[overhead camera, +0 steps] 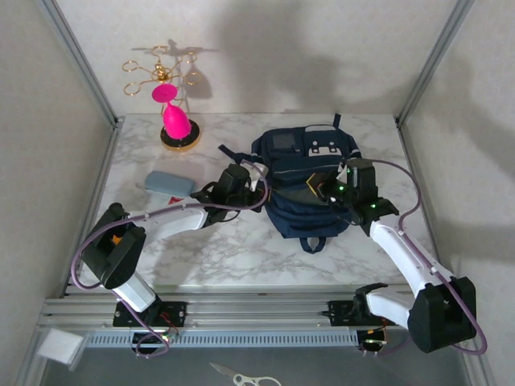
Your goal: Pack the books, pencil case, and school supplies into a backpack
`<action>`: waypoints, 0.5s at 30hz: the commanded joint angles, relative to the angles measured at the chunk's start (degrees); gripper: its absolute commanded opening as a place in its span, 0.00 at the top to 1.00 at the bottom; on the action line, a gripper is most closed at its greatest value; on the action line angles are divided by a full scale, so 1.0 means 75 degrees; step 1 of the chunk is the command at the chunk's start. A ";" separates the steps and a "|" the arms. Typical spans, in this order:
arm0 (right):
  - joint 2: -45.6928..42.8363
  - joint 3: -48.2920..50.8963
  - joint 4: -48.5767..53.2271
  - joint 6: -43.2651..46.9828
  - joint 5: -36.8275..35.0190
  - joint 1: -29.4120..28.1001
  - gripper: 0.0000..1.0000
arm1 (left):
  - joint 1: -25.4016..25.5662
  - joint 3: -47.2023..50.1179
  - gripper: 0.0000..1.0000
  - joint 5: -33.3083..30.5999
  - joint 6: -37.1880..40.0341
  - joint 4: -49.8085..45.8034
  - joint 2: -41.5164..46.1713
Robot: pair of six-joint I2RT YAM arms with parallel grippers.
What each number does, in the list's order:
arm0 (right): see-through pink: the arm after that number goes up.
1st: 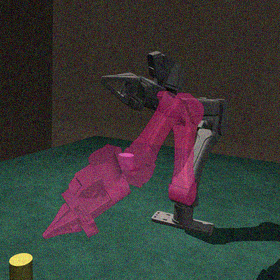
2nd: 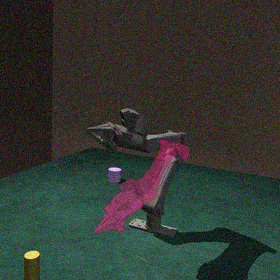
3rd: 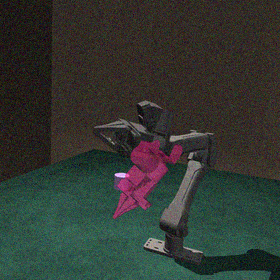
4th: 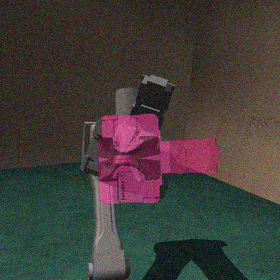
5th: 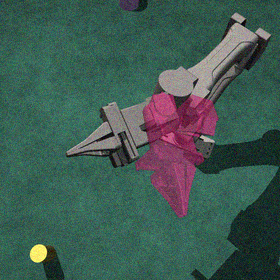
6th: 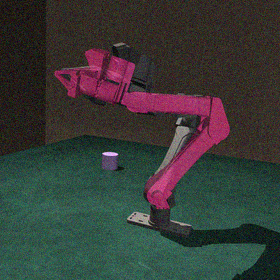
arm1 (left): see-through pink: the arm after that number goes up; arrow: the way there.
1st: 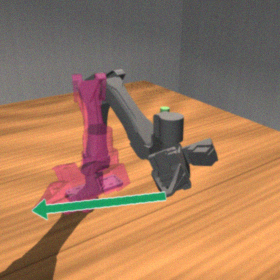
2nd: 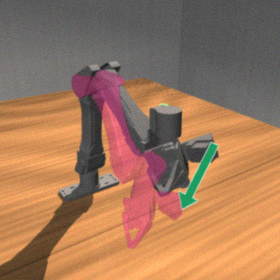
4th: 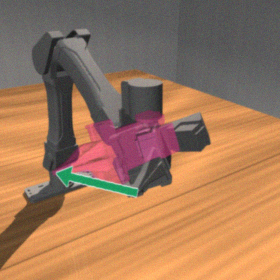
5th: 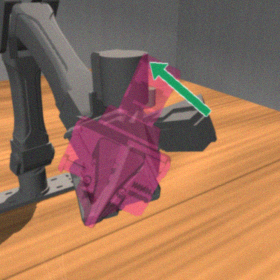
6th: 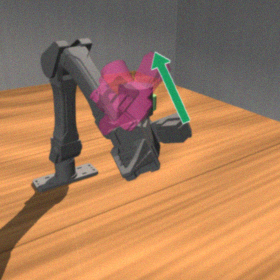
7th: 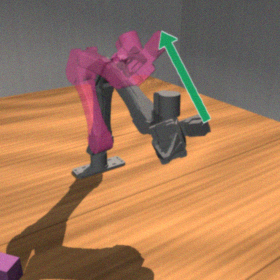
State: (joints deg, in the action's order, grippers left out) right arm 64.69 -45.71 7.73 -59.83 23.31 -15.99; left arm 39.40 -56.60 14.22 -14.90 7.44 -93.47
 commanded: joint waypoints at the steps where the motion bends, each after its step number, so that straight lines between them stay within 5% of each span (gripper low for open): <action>1: -0.0081 -0.0463 0.0324 0.0695 0.0956 0.0391 1.00 | -0.0583 -0.0065 1.00 -0.0784 -0.0320 -0.0187 -0.0240; 15: 0.0740 -0.0576 -0.0679 0.0706 0.1067 0.0420 1.00 | -0.1778 -0.1316 1.00 -0.0618 -0.0618 0.0228 -0.1890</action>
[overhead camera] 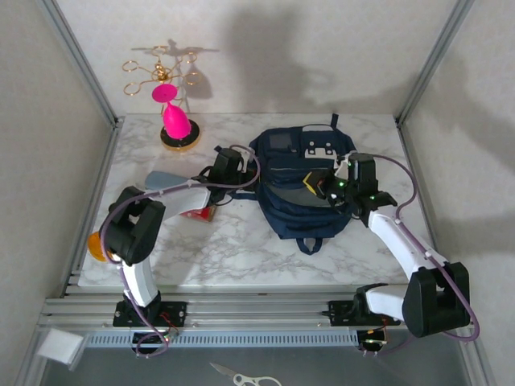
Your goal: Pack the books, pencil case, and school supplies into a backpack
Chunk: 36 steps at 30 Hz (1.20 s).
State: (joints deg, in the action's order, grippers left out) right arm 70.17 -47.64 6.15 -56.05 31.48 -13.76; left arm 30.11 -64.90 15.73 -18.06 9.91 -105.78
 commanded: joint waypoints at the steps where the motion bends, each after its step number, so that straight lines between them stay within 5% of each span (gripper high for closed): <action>1: 0.0054 -0.0316 -0.0483 0.0236 -0.0025 0.0106 1.00 | -0.0546 -0.0240 1.00 -0.0733 -0.0160 -0.0046 -0.0285; 14: 0.0291 -0.0421 -0.0393 0.0600 -0.0513 -0.0439 1.00 | -0.0722 -0.0715 1.00 -0.0458 -0.0354 -0.0241 -0.0511; 18: 0.0335 -0.0713 0.0222 0.1071 -0.0759 -0.0632 0.76 | -0.0733 -0.0378 0.82 0.0271 -0.0442 -0.0370 0.0032; 21: 0.0247 -0.1128 0.1254 0.1697 -0.1322 -0.0994 0.68 | -0.0744 0.0425 0.69 0.0394 -0.0794 -0.0363 0.1023; 25: -0.0299 -0.1490 0.3121 0.2452 -0.2385 -0.1660 0.54 | -0.0824 0.1643 0.63 0.0154 -0.1610 -0.0641 0.2764; 32: -0.0874 -0.1719 0.4595 0.2667 -0.3205 -0.2819 0.44 | -0.1183 0.2666 0.50 -0.1329 -0.2242 -0.2332 0.5009; 36: -0.0073 -0.1641 0.3428 0.2849 -0.3046 -0.3537 0.41 | -0.1519 0.3094 0.48 -0.1622 -0.2467 -0.2542 0.5557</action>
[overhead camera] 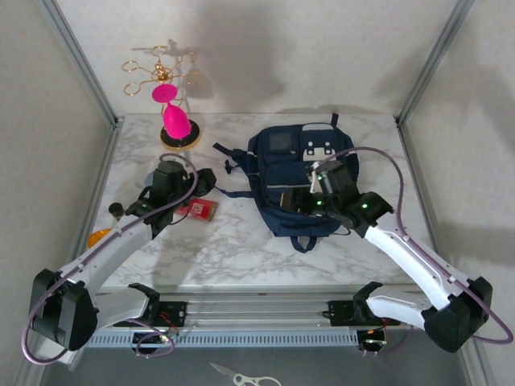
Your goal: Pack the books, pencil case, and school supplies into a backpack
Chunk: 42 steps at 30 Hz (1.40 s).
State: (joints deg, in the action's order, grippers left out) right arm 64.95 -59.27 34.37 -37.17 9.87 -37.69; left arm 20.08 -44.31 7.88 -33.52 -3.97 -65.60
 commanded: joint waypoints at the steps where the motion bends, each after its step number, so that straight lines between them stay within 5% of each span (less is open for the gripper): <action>1: 0.1003 -0.0192 -0.0647 0.0457 -0.0116 -0.0602 0.40 | -0.0283 0.0456 0.46 -0.0605 -0.0466 -0.0712 0.0276; 9: 0.3696 -0.1641 -0.2803 0.1691 0.0570 -0.1439 0.35 | -0.1477 0.0720 0.39 -0.0574 -0.0695 -0.0634 0.0087; 13: 0.4678 -0.2162 -0.3521 0.2177 0.0285 -0.1442 0.27 | -0.2178 -0.0124 0.30 -0.0910 -0.1027 -0.1264 -0.1165; 19: 0.6465 -0.3378 -0.4212 0.3089 0.0345 -0.1428 0.14 | -0.2829 -0.0738 0.19 -0.1087 -0.1256 -0.0593 -0.2417; 28: 0.7567 -0.4247 -0.4441 0.3517 0.0405 -0.1431 0.04 | -0.3688 -0.2787 0.10 -0.1632 -0.0980 -0.0660 -0.4730; 34: 0.7598 -0.4156 -0.4183 0.3745 0.0015 -0.1372 0.01 | -0.3833 -0.4065 0.08 -0.1502 -0.0897 -0.1208 -0.6149; 42: 0.7421 -0.3715 -0.4189 0.3955 0.0136 -0.1163 0.01 | -0.3419 -0.4208 0.27 -0.0881 -0.0340 -0.1203 -0.6764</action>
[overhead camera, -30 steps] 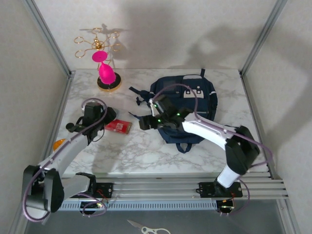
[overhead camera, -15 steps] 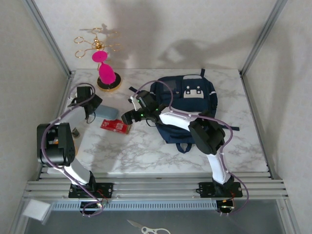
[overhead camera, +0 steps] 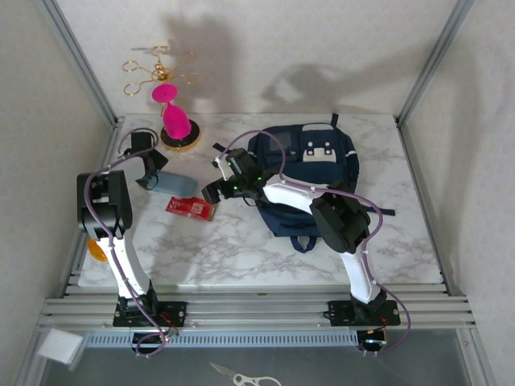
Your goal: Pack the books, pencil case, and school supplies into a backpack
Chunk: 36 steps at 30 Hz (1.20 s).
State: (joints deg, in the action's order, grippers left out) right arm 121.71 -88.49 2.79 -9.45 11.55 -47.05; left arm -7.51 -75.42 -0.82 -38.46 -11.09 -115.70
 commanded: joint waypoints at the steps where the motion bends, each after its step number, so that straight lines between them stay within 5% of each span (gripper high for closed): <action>1: -0.0150 0.0196 0.0027 0.0314 -0.0034 0.0105 0.01 | 0.0382 0.0032 0.28 0.0262 0.0370 -0.0178 -0.0037; 12: 0.0343 -0.0226 0.0011 0.0695 0.0126 0.0178 0.01 | 0.1831 0.0772 0.35 0.0392 0.0535 0.0228 0.0380; 36: 0.2336 -0.2520 0.1599 0.2526 -0.0139 -0.0121 0.01 | 0.1405 0.1624 0.25 0.0563 0.0516 -0.0070 0.2835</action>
State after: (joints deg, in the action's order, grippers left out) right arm 137.86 -105.86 11.46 7.09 9.80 -46.81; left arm 3.16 -64.45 2.48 -34.68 -10.24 -96.36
